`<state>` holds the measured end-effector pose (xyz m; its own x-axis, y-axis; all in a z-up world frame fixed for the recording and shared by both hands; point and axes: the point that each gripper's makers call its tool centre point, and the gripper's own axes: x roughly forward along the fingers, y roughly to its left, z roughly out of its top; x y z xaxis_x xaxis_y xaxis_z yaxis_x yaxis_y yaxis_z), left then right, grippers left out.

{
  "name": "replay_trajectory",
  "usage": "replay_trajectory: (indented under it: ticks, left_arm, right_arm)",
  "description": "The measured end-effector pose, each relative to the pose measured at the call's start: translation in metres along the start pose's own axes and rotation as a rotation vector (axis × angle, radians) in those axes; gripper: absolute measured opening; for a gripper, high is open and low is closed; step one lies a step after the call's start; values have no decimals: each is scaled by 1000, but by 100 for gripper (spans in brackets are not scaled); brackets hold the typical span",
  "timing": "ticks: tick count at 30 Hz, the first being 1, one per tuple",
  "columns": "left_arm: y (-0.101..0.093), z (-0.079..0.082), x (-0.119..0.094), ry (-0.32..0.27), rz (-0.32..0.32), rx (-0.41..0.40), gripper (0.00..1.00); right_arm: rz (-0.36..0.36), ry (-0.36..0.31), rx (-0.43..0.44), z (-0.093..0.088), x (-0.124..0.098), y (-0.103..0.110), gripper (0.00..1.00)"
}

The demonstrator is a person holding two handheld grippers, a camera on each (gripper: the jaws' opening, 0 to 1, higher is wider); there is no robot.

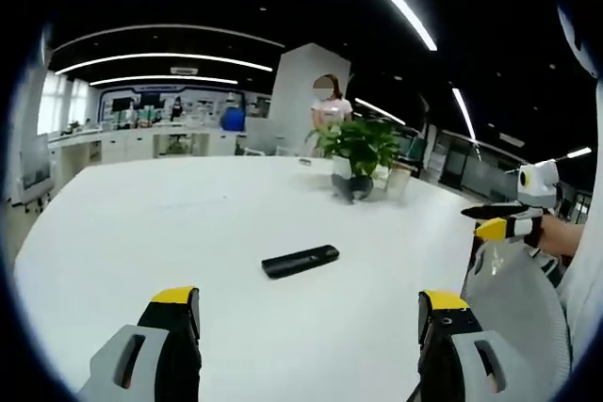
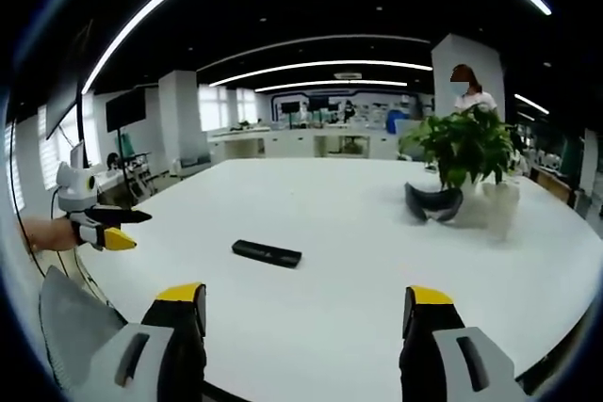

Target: Press the specified remote control buttons in sequence, fully releasing each button before pressing the next.

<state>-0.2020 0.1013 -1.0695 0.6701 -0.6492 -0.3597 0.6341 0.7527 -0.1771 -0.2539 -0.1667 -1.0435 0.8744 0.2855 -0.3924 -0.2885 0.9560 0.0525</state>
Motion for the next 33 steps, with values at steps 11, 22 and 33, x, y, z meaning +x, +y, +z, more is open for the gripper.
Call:
replay_trajectory:
  ticks: [11, 22, 33]
  left_arm:
    - [9, -43, 36, 218, -71, 43, 98]
    - [22, -73, 69, 473, -188, 184, 99]
    - [33, -80, 103, 601, -280, 322, 99]
  right_arm:
    - [-8, 27, -1, -4, 1, -3, 82]
    - [-5, 38, -7, -6, 2, -4, 81]
    - [-6, 54, -11, -9, 4, -8, 80]
